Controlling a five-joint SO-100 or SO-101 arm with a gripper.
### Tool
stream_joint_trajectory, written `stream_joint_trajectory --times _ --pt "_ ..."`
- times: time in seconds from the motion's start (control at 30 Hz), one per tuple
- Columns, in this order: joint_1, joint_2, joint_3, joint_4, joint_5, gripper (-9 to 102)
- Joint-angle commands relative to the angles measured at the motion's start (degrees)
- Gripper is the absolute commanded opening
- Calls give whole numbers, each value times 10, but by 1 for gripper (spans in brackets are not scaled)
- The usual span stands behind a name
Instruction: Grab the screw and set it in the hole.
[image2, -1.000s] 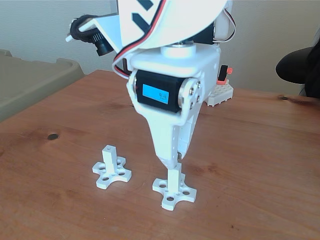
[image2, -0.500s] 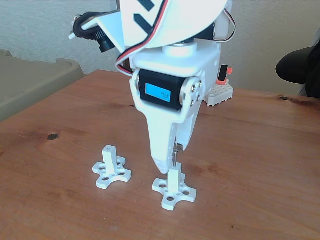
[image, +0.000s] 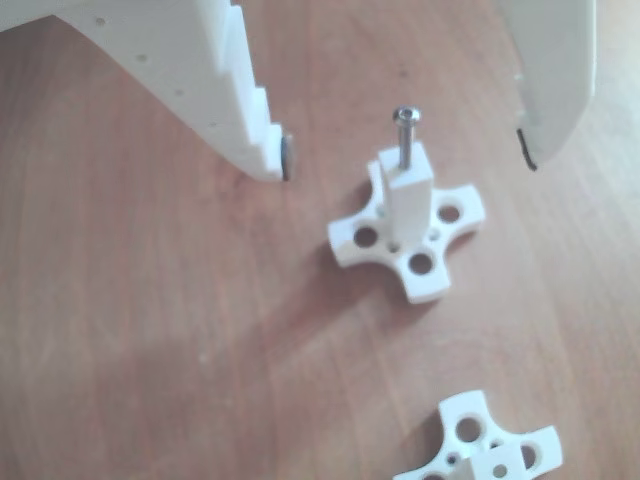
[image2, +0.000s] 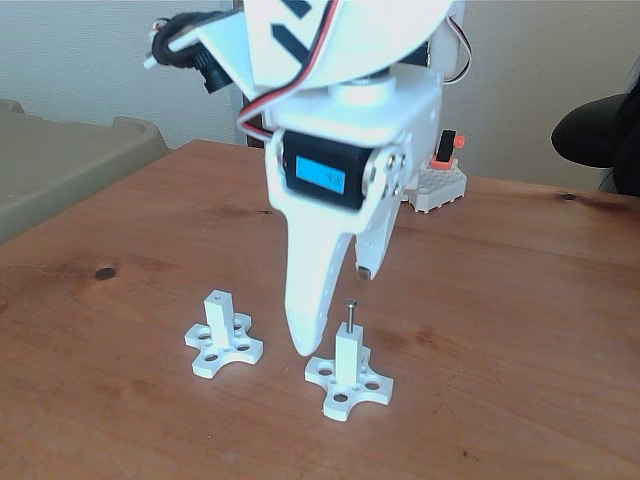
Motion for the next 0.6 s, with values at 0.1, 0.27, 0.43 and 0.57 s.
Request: stream_joint_trajectory --times 0.1,0.27,0.43,0.57 --pt "21 115 -4 13 1 33" --pt "40 176 33 16 -10 34" --pt "66 268 113 2 -23 33" --pt "80 334 185 -30 -31 27"
